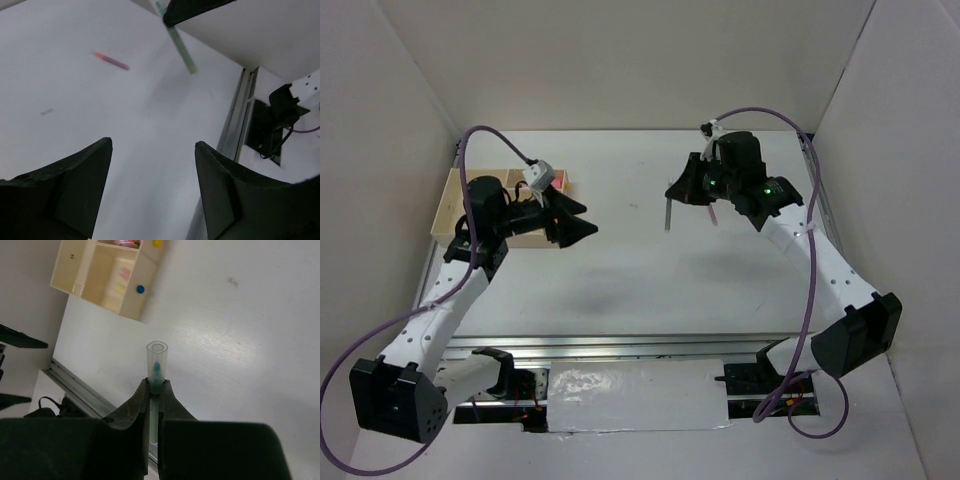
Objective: Sort the stationery into containers
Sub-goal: Grab a piece of stationery with the right arm, then pass the stationery from the right arm to the left
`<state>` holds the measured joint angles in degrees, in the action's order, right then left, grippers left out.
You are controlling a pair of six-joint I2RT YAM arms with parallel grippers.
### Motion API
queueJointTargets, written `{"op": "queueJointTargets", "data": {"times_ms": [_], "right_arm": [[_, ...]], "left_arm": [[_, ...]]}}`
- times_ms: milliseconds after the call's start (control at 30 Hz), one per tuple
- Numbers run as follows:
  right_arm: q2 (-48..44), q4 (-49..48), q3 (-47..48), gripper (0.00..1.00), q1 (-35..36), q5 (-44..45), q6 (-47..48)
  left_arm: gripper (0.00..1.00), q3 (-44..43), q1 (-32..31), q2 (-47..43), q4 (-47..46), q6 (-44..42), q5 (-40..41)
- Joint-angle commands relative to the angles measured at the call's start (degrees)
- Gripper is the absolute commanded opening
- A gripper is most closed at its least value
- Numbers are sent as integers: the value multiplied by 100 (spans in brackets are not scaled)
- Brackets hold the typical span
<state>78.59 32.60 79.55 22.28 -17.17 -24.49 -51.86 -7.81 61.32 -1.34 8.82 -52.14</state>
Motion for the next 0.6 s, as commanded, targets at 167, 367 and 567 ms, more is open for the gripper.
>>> {"op": "queueJointTargets", "data": {"times_ms": [167,367,567], "right_arm": [[332,-466,394,0,829,65,-354],[447,-474,605,0,1164,-58,-539],[561,-447,851,0,1401,-208,-671]], "left_arm": [[78,-167,-1257,336,-1587,2255,1003],[78,-105,-1530,679,-1826,2467,1109],[78,-53,-1601,890,-1834,2721,1188]]}}
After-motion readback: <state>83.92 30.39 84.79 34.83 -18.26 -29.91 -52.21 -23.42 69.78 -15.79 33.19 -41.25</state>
